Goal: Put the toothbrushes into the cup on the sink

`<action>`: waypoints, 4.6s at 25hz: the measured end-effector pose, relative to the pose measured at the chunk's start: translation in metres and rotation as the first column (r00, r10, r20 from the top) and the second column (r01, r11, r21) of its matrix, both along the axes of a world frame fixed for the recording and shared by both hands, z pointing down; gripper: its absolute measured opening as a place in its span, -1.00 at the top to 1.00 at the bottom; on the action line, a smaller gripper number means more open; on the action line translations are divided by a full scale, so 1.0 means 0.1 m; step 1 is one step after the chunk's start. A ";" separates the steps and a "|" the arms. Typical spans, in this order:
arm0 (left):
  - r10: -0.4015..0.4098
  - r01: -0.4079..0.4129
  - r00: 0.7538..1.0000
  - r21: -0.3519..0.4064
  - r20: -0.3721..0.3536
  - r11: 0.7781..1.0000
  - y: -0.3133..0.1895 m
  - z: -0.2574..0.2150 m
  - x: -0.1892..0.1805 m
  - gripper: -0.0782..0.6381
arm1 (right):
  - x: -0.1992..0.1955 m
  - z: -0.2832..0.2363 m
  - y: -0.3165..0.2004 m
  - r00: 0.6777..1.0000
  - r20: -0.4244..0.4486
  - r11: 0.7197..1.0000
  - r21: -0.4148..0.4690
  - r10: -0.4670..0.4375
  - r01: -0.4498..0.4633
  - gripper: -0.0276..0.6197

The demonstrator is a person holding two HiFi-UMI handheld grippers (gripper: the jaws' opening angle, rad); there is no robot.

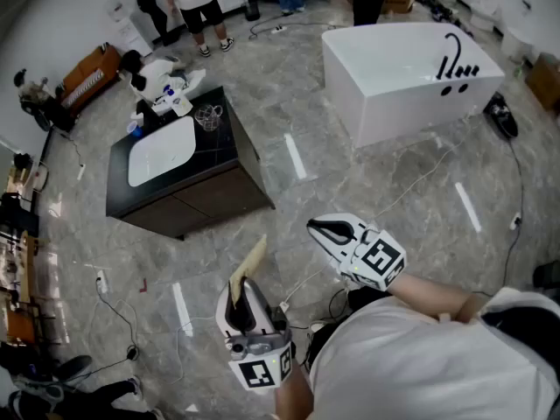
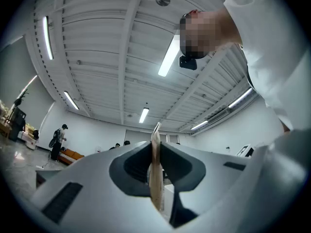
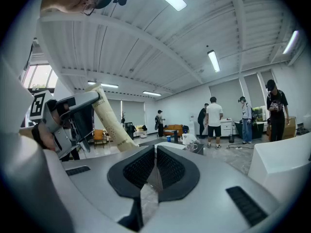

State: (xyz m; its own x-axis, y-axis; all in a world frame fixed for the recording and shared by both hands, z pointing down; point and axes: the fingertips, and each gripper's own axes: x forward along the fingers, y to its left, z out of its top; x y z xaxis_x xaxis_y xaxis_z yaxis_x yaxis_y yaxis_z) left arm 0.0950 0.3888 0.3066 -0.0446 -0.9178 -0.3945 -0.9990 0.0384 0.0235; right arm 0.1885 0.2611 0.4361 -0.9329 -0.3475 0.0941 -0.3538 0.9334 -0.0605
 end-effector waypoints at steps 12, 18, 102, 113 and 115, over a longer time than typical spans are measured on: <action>0.000 0.000 1.000 -0.018 -0.004 1.000 -0.16 0.03 0.07 0.63 | 0.03 0.02 -0.05 0.999 0.003 0.999 -0.019 -0.038 0.038 0.78; -0.051 0.051 0.999 -0.021 0.003 0.998 -0.34 0.02 0.00 0.63 | 0.09 0.04 -0.32 0.999 0.026 0.998 -0.041 -0.044 0.045 0.78; 0.091 -0.093 0.985 -0.008 -0.150 0.996 -3.60 0.47 -3.26 0.63 | -2.86 0.14 -3.16 0.992 -0.112 0.997 -0.050 0.053 -0.059 0.78; 0.022 -0.028 0.991 -0.040 -0.134 0.999 -3.92 0.45 -3.32 0.63 | -3.04 0.16 -3.54 0.999 -0.050 0.996 -0.084 -0.020 0.015 0.78; 0.015 -0.022 0.992 -0.051 -0.128 0.998 -4.00 0.46 -3.31 0.63 | -3.05 0.14 -3.63 0.999 -0.037 0.996 -0.085 -0.028 0.025 0.78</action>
